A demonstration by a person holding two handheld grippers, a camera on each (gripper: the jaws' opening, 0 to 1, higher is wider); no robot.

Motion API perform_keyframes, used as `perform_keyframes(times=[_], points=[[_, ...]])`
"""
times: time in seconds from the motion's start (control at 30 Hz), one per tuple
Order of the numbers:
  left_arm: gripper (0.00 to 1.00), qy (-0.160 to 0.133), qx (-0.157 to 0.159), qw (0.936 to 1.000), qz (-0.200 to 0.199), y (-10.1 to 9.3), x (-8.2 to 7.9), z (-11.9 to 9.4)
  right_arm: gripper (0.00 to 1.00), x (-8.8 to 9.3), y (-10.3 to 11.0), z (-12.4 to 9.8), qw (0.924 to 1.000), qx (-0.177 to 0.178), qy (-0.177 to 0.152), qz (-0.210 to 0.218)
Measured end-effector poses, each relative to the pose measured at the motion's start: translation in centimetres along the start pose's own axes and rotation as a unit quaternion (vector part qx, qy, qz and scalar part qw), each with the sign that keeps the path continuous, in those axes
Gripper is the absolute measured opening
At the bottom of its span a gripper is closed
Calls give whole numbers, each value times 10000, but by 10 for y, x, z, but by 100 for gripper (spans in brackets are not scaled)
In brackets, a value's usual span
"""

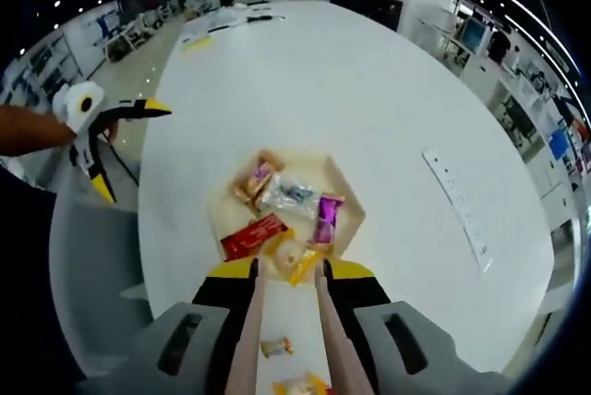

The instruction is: Place the target food into the container with the food tongs after gripping and lifting it, then release it inside without dropping or visibly crushing the food.

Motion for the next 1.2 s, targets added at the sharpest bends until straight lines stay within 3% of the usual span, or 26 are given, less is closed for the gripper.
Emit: perform_keyframes(times=[0.6, 0.73, 0.9, 1.2], points=[[99, 37, -8, 10000, 36, -1, 1, 0, 27, 65, 7, -5, 9999, 44, 43, 150], [99, 32, -4, 10000, 72, -2, 1, 0, 27, 74, 14, -6, 9999, -68, -58, -49], [99, 32, -12, 10000, 77, -1, 0, 0, 27, 87, 19, 1, 10000, -35, -16, 77], [99, 51, -7, 10000, 60, -1, 1, 0, 28, 105, 34, 23, 9995, -63, 241, -214]])
Point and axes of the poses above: the point that each gripper's makers call its tool centre point, and the gripper's own axes: z roughly forward along the fingers, y roughly to its left, x roughly out of its underside, the point moved 2 cm from there along -z, roughly backward along the fingers, and after that the axes turned 4 degrees about y, right-handed, at the moved point
